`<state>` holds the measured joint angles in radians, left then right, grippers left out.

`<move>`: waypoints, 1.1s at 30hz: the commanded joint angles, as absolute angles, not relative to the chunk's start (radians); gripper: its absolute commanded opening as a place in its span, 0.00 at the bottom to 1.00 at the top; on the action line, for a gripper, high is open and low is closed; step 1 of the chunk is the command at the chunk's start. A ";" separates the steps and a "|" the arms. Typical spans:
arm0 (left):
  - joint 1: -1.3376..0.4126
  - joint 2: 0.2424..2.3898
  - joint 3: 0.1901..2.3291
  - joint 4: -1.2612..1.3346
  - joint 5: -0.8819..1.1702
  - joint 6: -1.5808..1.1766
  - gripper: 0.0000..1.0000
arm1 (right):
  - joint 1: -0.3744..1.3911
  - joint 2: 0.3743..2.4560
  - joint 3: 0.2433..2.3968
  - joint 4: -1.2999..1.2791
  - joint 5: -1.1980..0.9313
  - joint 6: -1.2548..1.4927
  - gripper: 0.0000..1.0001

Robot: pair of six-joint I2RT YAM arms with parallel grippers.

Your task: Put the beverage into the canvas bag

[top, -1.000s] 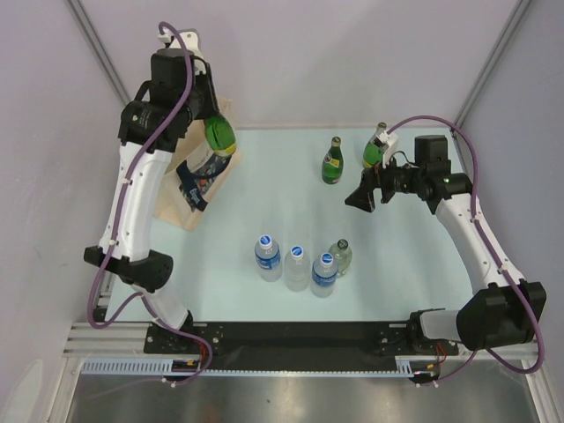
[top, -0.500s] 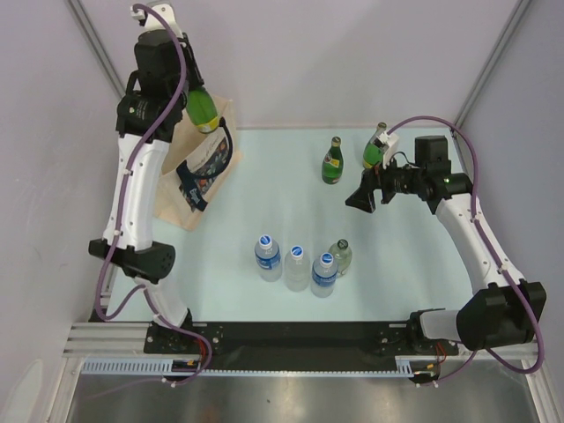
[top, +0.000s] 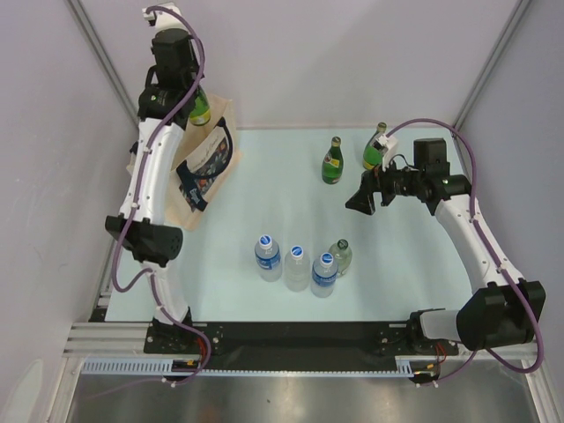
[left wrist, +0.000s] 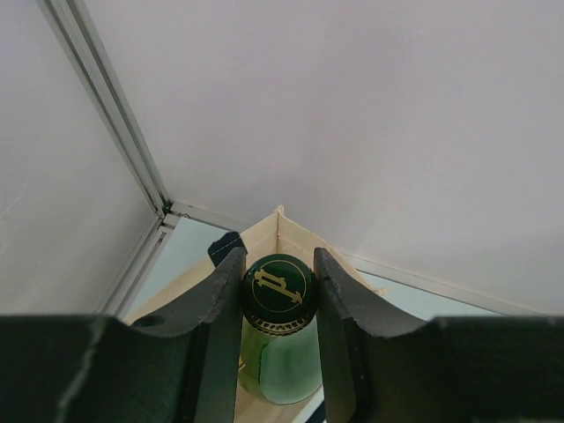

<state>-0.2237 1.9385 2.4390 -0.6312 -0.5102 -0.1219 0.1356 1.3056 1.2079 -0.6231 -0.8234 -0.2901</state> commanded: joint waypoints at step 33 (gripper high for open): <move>-0.153 2.210 2.375 -0.377 -0.585 -0.238 0.00 | 0.080 1.304 1.219 -0.660 -0.813 -0.330 1.00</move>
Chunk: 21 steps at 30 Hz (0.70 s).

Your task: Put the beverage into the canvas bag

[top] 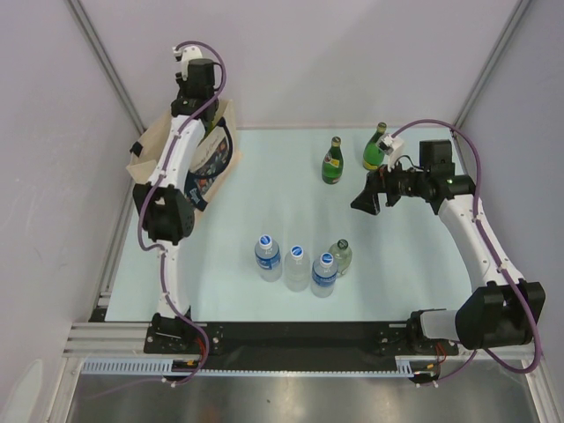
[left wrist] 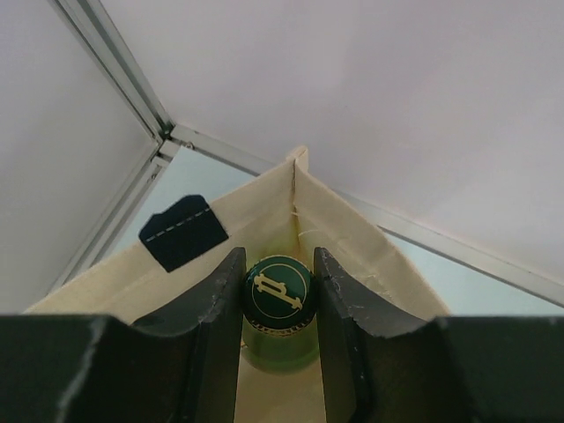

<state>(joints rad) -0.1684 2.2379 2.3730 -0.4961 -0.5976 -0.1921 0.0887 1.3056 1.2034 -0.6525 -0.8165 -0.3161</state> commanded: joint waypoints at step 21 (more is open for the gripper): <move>-0.133 2.211 2.218 -0.388 -0.489 -0.278 0.54 | 0.069 1.319 1.216 -0.647 -0.813 -0.330 1.00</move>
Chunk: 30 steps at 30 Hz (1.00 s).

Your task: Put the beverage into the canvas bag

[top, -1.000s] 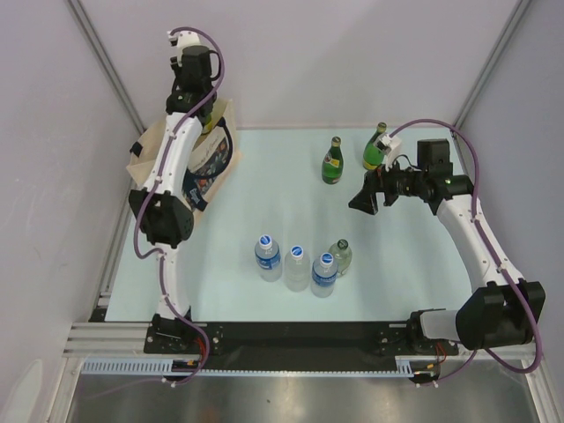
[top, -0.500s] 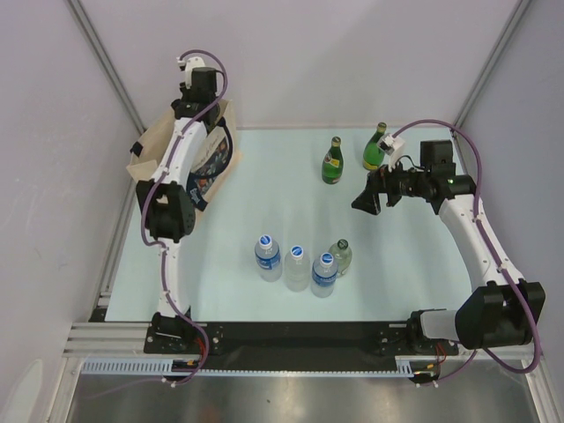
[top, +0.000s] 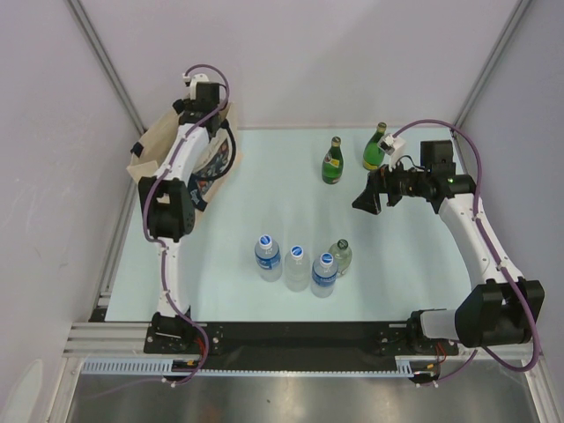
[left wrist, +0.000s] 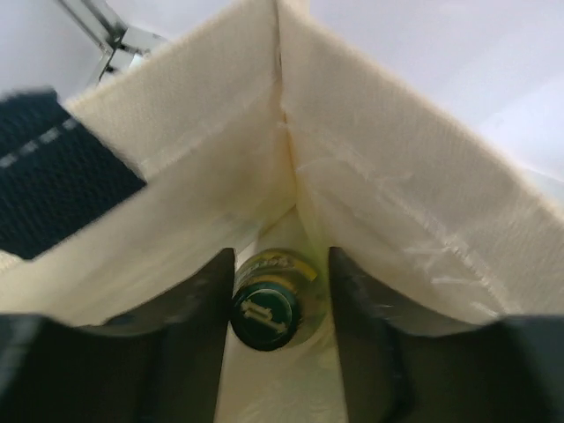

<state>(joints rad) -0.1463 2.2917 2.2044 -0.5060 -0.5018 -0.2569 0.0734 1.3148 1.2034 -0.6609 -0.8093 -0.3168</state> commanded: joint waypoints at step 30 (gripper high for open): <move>-0.126 1.667 1.845 -0.808 0.032 -0.120 0.89 | 0.080 1.333 1.253 -0.718 -0.891 -0.380 1.00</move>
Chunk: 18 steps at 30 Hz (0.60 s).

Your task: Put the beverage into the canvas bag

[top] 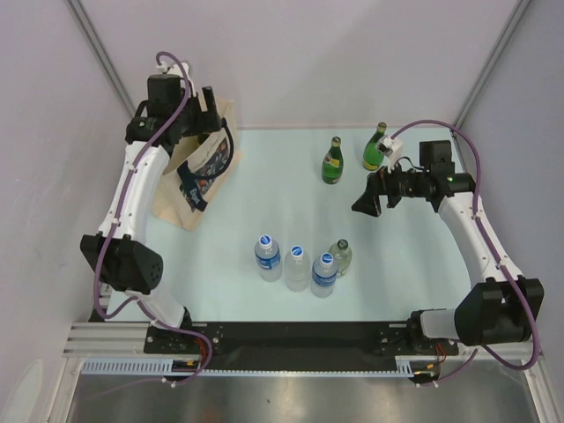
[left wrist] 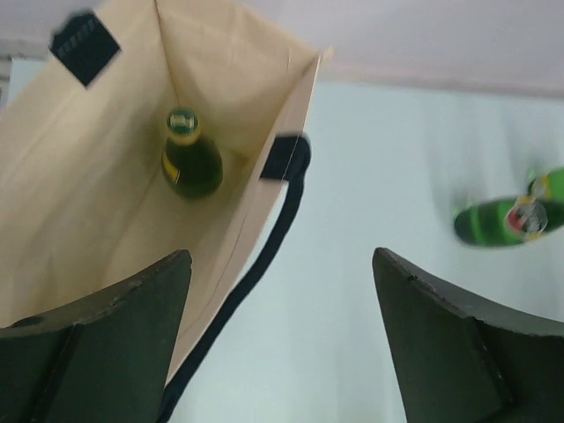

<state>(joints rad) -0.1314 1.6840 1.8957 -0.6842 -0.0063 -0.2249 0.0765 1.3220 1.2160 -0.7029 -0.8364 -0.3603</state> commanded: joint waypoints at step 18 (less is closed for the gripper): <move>-0.141 1.818 1.907 -0.841 -0.011 0.117 0.75 | 0.046 1.292 1.230 -0.729 -0.917 -0.396 1.00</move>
